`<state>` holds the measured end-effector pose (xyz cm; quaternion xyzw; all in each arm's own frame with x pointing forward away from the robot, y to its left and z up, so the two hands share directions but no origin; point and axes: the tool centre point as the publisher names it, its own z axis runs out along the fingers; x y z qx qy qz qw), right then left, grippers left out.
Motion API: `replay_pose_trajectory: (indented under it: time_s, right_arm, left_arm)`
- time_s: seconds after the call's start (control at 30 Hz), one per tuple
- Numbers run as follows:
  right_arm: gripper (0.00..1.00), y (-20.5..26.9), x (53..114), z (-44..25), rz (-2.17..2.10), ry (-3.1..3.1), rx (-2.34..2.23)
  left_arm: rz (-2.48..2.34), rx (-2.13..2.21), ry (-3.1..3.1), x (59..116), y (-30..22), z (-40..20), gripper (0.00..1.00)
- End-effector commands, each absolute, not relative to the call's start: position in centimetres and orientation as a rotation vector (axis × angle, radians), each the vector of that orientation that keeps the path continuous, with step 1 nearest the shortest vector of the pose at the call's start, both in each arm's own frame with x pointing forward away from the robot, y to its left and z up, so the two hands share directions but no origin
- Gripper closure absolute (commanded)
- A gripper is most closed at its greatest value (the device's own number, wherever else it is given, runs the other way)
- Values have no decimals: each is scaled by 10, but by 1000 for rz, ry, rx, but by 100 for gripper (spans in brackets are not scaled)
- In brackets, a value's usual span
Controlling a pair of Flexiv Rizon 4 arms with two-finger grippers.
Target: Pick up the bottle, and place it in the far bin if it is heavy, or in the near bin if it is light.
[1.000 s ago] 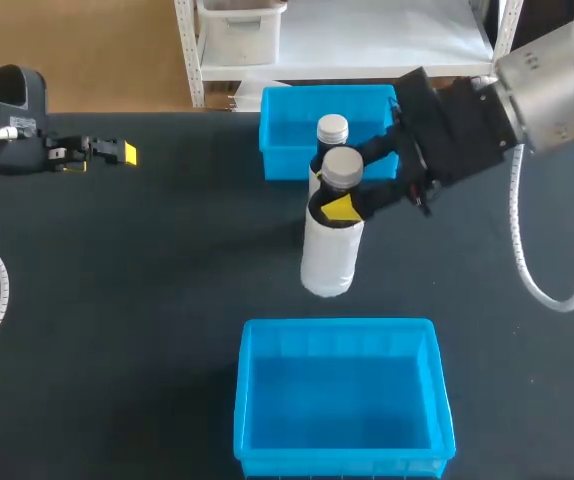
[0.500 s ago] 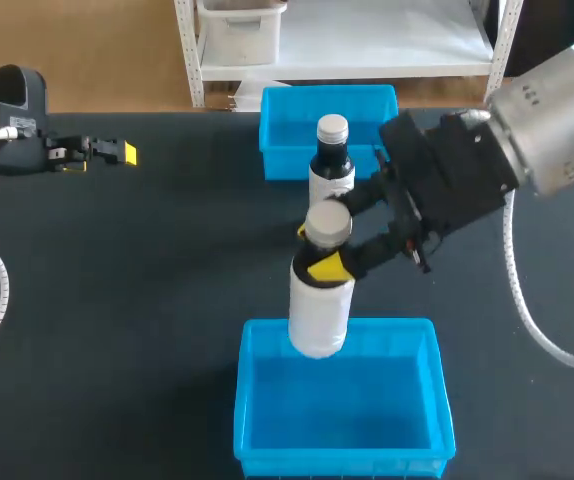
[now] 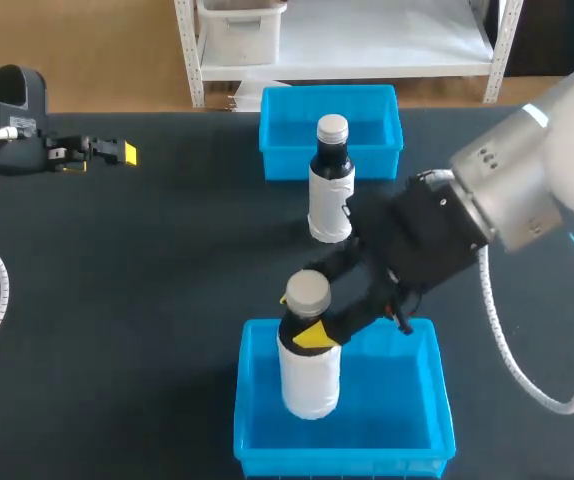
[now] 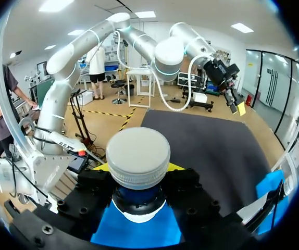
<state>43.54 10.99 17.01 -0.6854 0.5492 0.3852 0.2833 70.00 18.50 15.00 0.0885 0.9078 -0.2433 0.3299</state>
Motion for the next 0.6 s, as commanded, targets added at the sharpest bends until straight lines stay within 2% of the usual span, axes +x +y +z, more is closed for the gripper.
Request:
replay_pose_trajectory:
  time_s: [0.03,0.6]
  right_arm:
    - [100,113,440,158,1052,1462,-1839]
    - [100,113,447,131,1078,1432,-1874]
  left_arm:
    - [-636,231,2374,700,185,150,0]
    - [-636,231,2374,700,185,150,0]
